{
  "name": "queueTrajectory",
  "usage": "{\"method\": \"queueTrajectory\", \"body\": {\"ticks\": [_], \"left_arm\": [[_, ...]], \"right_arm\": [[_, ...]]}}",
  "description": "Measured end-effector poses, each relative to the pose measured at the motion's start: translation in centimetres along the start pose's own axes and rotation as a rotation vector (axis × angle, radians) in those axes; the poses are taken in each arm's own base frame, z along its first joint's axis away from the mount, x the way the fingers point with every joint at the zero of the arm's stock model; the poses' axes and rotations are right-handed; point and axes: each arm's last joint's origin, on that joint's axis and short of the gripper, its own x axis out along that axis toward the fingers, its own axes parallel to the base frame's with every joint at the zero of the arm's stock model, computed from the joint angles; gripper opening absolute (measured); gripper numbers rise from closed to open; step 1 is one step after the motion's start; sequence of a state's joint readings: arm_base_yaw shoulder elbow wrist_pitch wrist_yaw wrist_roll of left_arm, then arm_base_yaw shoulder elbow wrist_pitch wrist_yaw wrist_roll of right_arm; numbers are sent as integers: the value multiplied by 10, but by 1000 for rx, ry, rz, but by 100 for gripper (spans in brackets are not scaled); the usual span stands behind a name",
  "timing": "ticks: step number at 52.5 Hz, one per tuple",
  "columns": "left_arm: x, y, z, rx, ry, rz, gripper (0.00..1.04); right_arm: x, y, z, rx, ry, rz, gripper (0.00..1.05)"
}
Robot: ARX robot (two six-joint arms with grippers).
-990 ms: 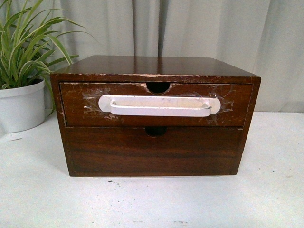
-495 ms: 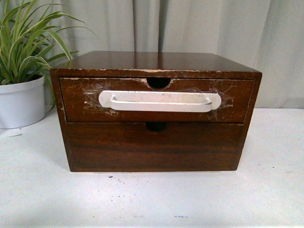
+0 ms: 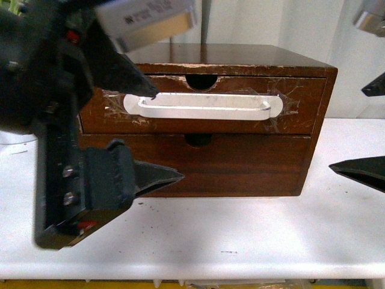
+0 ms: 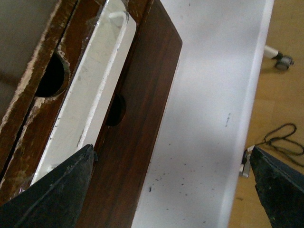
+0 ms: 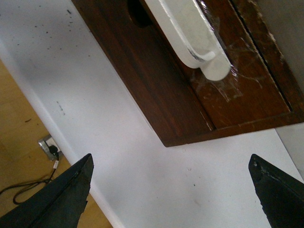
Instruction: Open drawer
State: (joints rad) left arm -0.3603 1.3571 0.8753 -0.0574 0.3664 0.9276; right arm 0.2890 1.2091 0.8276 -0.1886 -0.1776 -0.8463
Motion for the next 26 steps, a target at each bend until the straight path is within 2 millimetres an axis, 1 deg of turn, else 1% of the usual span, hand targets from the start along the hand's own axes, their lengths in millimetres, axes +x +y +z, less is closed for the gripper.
{"method": "queueTrajectory", "body": {"ticks": [5, 9, 14, 18, 20, 26], "left_arm": [[19, 12, -2, 53, 51, -23, 98], [31, 20, -5, 70, 81, -36, 98], [46, 36, -11, 121, 141, -40, 98], [53, 47, -18, 131, 176, -23, 98], [57, 49, -23, 137, 173, -48, 98], [57, 53, -24, 153, 196, -85, 98]], "right_arm": [[6, -3, 5, -24, -5, 31, 96], [9, -7, 10, -38, -19, 40, 96], [12, -11, 14, -50, -28, 61, 96], [16, -15, 17, -52, -41, 71, 96], [17, -17, 18, -53, -46, 77, 96], [26, -21, 21, -56, -46, 100, 96]]}}
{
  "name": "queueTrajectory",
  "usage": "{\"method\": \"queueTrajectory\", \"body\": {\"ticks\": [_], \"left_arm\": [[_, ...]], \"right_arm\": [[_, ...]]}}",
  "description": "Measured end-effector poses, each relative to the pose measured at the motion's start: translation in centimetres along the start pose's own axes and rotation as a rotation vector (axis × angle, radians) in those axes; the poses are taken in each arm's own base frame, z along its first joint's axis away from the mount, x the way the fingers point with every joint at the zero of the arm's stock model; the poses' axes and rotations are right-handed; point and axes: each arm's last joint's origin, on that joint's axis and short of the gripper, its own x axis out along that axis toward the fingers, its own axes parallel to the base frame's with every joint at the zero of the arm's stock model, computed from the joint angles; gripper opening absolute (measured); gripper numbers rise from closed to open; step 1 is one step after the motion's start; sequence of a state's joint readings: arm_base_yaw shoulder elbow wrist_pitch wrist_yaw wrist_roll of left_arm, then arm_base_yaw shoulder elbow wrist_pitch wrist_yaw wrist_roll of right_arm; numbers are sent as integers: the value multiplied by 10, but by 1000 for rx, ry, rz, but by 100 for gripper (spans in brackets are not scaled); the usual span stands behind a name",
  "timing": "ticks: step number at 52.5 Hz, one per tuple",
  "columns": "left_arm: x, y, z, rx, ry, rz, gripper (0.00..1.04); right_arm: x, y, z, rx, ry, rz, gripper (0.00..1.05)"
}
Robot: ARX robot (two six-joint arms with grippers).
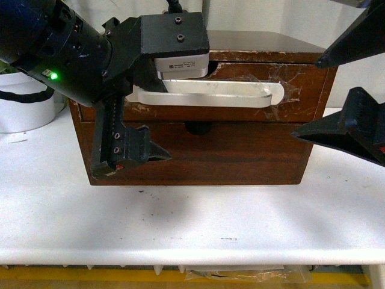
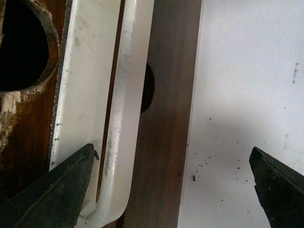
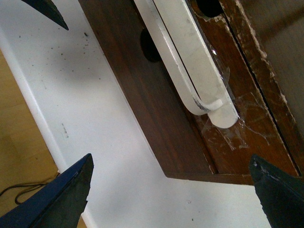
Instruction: Open drawer
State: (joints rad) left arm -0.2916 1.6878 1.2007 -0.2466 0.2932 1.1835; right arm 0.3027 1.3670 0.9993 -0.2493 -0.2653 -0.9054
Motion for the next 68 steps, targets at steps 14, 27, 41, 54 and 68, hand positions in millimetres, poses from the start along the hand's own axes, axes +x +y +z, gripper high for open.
{"method": "queueTrajectory", "body": {"ticks": [14, 27, 41, 54, 68], "left_arm": [[-2, 1, 0, 9, -7, -33, 98], [-2, 2, -5, 1, -41, -22, 98], [-4, 1, -8, 1, -54, -19, 98], [-10, -6, -7, 22, -42, -63, 98], [-39, -29, 1, 113, -19, -216, 99]], "right_arm": [[35, -12, 11, -20, 22, 50, 96], [74, -11, 24, -30, 25, 120, 96], [84, -7, 21, -3, 52, 208, 96], [74, -5, 23, -2, 47, 292, 96], [50, 13, 20, -29, 11, 380, 96]]}}
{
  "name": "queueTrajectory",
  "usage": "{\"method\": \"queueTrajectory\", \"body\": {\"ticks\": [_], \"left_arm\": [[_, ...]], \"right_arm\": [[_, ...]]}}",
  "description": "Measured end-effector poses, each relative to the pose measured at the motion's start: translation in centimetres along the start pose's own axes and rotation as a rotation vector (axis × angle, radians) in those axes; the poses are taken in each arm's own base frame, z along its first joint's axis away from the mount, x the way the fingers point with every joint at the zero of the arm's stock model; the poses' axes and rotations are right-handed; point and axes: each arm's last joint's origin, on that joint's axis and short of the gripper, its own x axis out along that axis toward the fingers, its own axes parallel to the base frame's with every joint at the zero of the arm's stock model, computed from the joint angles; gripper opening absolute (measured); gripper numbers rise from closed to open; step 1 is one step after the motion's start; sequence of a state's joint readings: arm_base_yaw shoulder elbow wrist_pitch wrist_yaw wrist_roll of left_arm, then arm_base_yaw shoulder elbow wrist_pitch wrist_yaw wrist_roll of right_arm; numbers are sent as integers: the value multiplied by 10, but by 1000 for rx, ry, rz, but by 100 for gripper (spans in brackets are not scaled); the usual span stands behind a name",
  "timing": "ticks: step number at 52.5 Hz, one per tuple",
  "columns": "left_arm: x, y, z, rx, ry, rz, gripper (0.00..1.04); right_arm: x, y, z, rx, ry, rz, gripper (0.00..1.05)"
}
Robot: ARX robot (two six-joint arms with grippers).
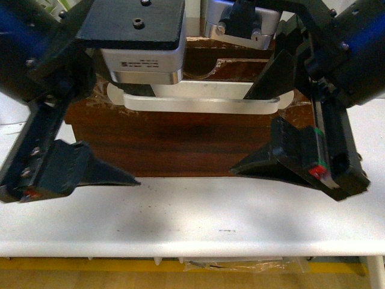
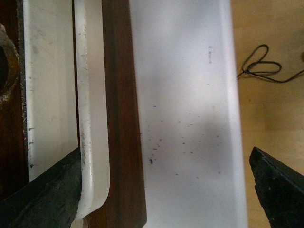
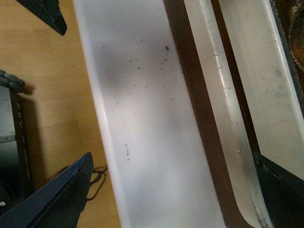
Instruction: Open drawer
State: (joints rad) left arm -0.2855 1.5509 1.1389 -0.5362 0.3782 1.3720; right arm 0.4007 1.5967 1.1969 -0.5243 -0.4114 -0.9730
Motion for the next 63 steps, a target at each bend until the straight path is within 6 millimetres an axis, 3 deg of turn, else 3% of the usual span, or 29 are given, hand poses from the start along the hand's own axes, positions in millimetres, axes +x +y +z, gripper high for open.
{"method": "queueTrajectory", "body": {"ticks": [20, 27, 33, 44, 49, 63], "left_arm": [[-24, -36, 6, 52, -46, -17, 99], [-23, -44, 5, 12, -128, 124, 98], [-36, -51, 4, -55, -226, 317, 98], [-68, -87, -2, -264, -408, 478, 98], [-80, -110, -11, -460, -421, 604, 98], [-83, -170, -38, -1009, -311, 876, 98]], "right_arm": [[-16, 43, -6, -46, -46, 8, 96], [-25, 48, -10, -26, -126, -111, 96], [-52, 60, -19, 39, -275, -261, 96], [-87, 98, -48, 201, -373, -437, 96], [-96, 118, -69, 309, -373, -553, 96], [-112, 157, -111, 592, -368, -847, 96]]}}
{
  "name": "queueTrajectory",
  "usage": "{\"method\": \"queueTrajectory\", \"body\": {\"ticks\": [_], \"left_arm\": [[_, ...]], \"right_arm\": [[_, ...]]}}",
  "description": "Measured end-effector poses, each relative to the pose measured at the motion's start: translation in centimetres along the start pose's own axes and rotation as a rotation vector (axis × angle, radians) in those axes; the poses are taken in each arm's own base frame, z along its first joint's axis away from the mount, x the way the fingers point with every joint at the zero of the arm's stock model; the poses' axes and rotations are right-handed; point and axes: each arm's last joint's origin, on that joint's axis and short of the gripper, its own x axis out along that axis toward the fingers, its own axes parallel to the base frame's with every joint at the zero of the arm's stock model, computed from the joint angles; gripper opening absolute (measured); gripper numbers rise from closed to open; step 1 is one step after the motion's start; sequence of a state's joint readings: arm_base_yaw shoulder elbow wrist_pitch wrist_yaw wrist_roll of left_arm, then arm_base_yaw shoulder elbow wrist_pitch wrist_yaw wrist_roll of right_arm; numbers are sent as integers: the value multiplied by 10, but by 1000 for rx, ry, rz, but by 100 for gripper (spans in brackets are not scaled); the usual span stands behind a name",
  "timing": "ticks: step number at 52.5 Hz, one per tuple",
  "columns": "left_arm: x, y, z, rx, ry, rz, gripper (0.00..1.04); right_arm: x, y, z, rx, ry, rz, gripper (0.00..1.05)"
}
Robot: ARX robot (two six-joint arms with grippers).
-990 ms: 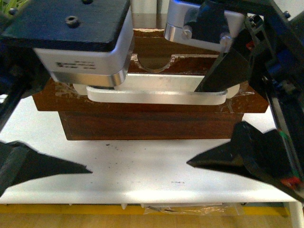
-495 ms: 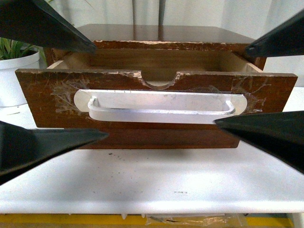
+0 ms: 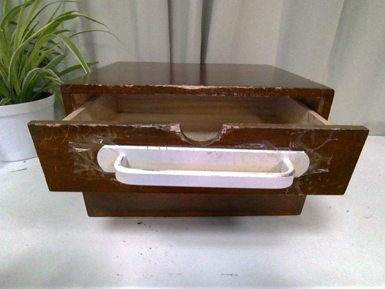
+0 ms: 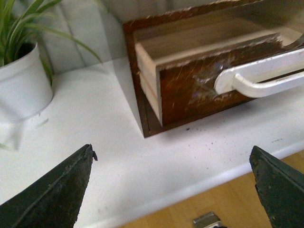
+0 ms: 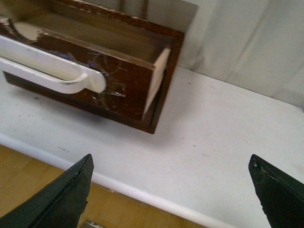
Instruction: Open drawer
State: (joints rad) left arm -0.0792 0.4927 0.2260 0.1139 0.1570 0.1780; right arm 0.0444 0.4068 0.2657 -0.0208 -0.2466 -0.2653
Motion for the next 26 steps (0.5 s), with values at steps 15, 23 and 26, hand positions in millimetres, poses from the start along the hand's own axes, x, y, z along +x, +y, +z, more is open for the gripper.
{"method": "queueTrajectory", "body": {"ticks": [15, 23, 26], "left_arm": [[-30, -15, -25, -182, 34, 93, 98], [-31, -15, -25, -212, 31, 99, 98], [-31, -15, -26, -214, 26, 105, 98]], "right_arm": [[-29, -12, -19, 229, -90, -215, 96], [-29, -14, -22, 286, -88, -236, 96], [-29, -14, -22, 288, -95, -243, 95]]}}
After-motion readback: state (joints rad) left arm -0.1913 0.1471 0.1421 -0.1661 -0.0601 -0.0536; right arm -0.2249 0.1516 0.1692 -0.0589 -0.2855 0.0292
